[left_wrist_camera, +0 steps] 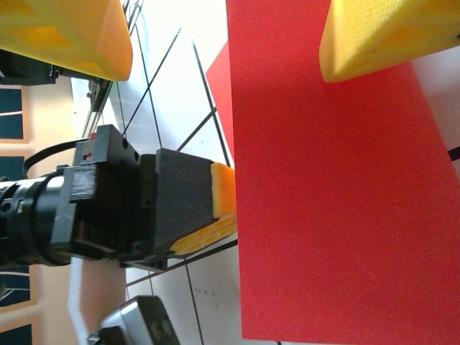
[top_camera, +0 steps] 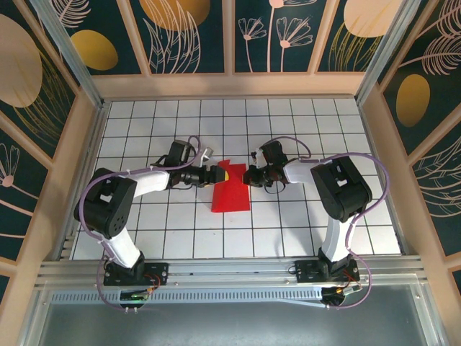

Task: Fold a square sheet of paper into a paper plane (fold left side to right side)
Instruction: First fold in half a square sheet of paper at the center of the table.

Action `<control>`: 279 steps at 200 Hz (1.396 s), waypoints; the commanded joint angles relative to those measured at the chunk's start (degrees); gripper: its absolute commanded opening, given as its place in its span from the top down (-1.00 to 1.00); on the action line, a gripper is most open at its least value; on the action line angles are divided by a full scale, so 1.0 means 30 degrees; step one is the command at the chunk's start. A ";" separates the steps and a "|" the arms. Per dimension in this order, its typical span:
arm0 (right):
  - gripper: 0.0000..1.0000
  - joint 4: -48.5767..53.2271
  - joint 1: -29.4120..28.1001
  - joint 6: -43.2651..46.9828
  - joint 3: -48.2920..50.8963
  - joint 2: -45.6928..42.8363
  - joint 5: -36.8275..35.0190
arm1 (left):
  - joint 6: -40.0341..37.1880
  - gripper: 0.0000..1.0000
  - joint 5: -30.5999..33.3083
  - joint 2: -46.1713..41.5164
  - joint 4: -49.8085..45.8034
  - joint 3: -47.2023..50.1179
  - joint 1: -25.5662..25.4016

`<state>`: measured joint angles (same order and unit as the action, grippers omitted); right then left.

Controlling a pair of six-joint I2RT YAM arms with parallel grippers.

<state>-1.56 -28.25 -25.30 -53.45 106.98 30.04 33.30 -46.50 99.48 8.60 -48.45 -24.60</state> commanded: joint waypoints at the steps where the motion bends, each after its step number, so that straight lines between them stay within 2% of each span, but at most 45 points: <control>1: 1.00 0.0707 -0.0420 -0.0260 0.0726 0.0088 -0.0070 | 0.0325 -0.36 -0.0161 0.0524 0.0795 -0.0637 -0.0164; 31: 1.00 0.0611 -0.0456 -0.0297 0.0682 0.0085 0.0078 | 0.0356 -0.21 0.0100 0.1106 0.0613 -0.0987 -0.0339; 109: 1.00 -0.0016 -0.0547 -0.0413 0.1087 -0.0383 0.0320 | 0.0268 0.50 0.1067 0.2052 0.0096 -0.1568 -0.0736; 147: 1.00 -0.0619 -0.0544 -0.0546 0.1178 -0.0898 0.0342 | 0.0240 0.73 0.1276 0.2084 -0.0025 -0.1559 -0.0761; 183: 1.00 -0.0886 -0.0515 -0.0623 0.1118 -0.1554 0.0248 | 0.0182 0.87 0.1391 0.2157 -0.0036 -0.1576 -0.0792; 212: 0.84 -0.1155 -0.0212 -0.0696 0.1369 -0.2446 -0.0050 | 0.0143 0.90 0.1328 0.2076 -0.0025 -0.1456 -0.0904; 234: 0.65 -0.1009 0.0442 -0.0319 0.1656 -0.3316 0.0220 | 0.0095 0.90 0.1264 0.2027 0.0002 -0.1405 -0.0985; 259: 0.26 -0.1890 0.1596 0.0177 0.2531 -0.4265 0.2927 | 0.0092 0.90 0.1262 0.1998 0.0099 -0.1371 -0.1045; 279: 0.09 -0.2971 0.1772 0.0045 0.3169 -0.4633 0.5066 | 0.0096 0.91 0.1246 0.2025 0.0150 -0.1373 -0.1138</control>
<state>-6.22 -23.49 -25.67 -46.35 95.39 36.27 34.15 -42.59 105.19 8.93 -52.01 -27.46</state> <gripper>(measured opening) 0.421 0.052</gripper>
